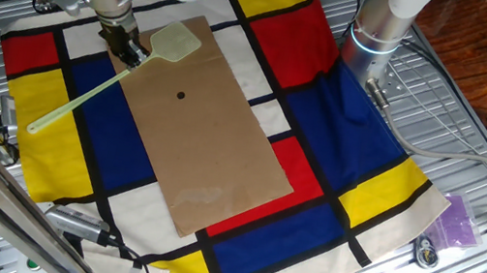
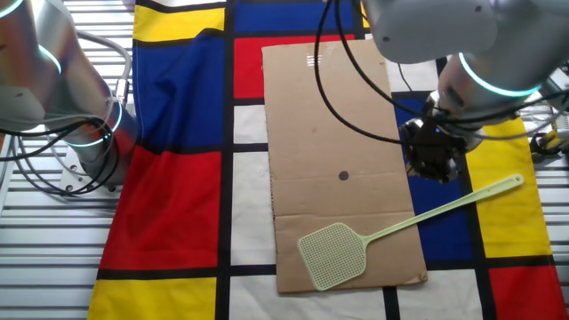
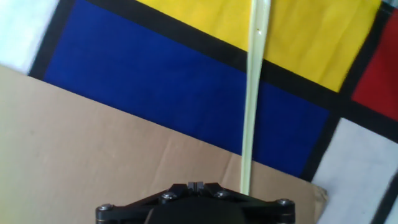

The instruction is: Swat with a flyswatter

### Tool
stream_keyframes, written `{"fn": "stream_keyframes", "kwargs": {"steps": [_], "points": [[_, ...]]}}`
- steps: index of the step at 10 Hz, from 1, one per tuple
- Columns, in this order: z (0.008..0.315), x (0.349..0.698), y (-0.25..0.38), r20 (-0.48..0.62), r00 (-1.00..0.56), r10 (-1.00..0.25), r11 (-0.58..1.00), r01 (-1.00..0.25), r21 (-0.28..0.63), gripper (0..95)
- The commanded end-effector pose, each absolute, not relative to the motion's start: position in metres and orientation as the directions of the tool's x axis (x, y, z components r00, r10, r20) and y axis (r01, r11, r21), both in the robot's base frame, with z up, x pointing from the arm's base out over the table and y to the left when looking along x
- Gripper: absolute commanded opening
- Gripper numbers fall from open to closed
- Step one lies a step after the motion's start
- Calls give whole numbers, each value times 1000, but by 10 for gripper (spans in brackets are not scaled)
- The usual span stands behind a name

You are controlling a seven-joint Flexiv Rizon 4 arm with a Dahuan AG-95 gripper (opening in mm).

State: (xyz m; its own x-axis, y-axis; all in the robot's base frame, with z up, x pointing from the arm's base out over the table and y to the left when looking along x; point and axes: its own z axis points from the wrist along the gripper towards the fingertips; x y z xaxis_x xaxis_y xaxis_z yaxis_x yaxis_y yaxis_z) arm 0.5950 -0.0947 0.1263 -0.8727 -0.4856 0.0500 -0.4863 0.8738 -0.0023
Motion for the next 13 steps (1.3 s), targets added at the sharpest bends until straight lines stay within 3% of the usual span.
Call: {"fn": "stream_keyframes", "kwargs": {"steps": [1, 7, 8, 13], "points": [[126, 595, -95, 50, -881, -470, 881, -472, -24, 0], [93, 629, -151, 11, -857, -515, 857, -515, -27, 0], [86, 634, -157, 7, -856, -517, 856, -517, -26, 190], [48, 654, -162, -11, -866, -500, 866, -500, 0, 190]]}}
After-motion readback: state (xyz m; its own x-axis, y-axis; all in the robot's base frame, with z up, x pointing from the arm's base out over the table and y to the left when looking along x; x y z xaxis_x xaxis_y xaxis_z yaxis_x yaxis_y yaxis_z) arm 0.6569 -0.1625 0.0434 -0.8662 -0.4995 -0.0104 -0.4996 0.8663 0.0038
